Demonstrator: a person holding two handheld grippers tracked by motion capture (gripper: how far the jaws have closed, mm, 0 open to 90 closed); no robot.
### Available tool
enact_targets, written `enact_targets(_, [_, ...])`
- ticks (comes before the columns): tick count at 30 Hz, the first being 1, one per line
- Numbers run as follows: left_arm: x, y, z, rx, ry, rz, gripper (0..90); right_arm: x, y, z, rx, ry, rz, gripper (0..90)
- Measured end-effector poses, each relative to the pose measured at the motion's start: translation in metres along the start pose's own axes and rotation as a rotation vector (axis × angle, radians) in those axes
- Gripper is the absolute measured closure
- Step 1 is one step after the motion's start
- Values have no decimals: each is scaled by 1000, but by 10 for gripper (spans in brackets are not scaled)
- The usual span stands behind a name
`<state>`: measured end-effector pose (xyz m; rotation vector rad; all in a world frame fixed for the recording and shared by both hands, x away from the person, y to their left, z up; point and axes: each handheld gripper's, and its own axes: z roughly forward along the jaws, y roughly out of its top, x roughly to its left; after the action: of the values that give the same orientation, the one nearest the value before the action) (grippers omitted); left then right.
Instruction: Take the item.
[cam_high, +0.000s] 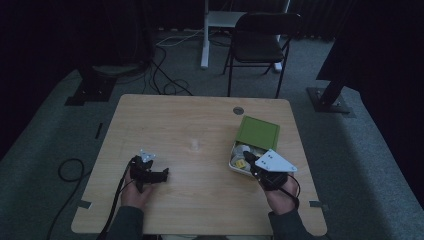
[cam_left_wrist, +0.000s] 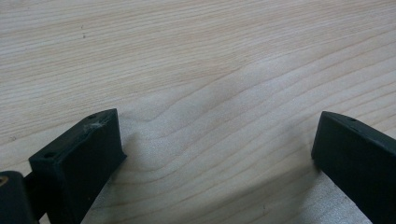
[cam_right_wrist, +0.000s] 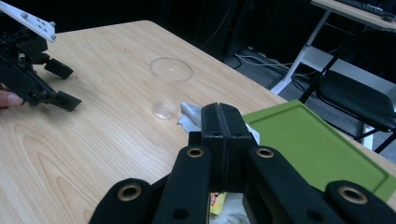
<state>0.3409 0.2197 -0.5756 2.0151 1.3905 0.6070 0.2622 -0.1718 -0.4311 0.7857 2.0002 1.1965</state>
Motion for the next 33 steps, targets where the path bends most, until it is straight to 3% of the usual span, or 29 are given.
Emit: enact_targets(33, [0, 0, 0, -2, 0, -2, 25, 19, 30, 19, -45, 68, -52, 900])
